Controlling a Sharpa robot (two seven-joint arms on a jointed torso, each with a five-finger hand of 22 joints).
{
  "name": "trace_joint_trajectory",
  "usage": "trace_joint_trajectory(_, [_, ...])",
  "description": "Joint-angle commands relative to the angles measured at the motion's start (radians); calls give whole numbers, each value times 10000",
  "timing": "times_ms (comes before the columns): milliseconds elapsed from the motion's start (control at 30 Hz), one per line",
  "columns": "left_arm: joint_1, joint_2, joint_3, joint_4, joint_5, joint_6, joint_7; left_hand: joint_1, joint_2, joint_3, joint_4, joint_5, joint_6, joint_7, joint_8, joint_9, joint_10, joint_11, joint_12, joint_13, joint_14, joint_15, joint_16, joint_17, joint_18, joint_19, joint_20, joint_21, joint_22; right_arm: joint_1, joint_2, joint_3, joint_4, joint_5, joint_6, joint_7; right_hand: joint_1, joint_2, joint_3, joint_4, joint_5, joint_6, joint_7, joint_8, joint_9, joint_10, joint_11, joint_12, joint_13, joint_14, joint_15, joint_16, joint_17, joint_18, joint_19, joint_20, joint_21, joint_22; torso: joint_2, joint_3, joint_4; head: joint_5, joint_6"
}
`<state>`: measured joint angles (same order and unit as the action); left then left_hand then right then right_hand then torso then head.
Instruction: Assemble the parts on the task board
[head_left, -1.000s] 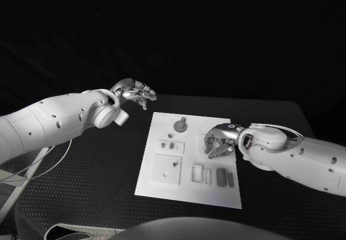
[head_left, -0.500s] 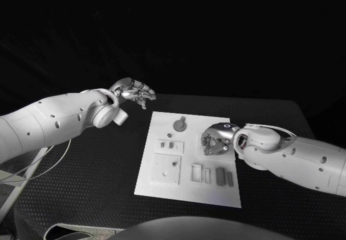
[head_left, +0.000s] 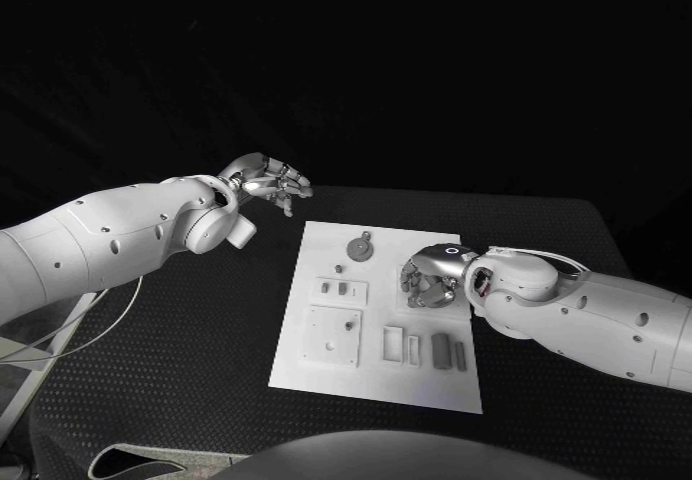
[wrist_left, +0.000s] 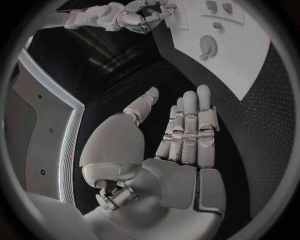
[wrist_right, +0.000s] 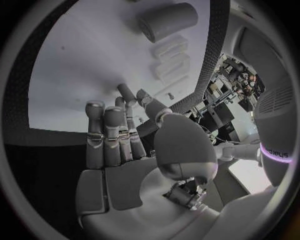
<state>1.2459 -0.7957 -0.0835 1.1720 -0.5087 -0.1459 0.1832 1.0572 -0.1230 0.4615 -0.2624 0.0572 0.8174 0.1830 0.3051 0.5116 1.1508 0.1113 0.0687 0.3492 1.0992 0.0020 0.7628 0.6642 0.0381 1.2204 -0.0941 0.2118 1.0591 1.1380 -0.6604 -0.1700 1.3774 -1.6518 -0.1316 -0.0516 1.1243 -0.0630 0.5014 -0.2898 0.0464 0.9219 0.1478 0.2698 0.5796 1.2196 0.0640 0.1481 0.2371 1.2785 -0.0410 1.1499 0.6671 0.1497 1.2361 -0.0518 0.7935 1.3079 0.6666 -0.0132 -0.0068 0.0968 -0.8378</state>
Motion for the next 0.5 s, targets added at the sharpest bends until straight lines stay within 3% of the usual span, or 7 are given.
trace_joint_trajectory(33, [7,-1,4,6,83,176,139,20,35,-16,42,-7,1,73,52,-12,-55,9,10,15,0,16,-30,16,469,60,-6,-39,11,-4,-6,-3,-31,-207,212,-121,54,31,70,-13,18,105,5,70,-10,99,-7,39,15,-34,-92,41,-10,1121,60,-22,57,17,1,3,-6,4,-20])
trace_joint_trajectory(500, [7,-16,4,4,83,200,124,0,47,-17,65,-6,-9,75,61,-21,-64,11,6,15,2,17,-38,28,469,62,-5,-43,14,-4,16,-13,-152,-291,76,-213,106,-99,190,-27,18,108,8,31,-59,-119,67,-140,-1,-71,-22,33,-34,1121,12,-18,43,60,-2,5,-5,-10,-72])
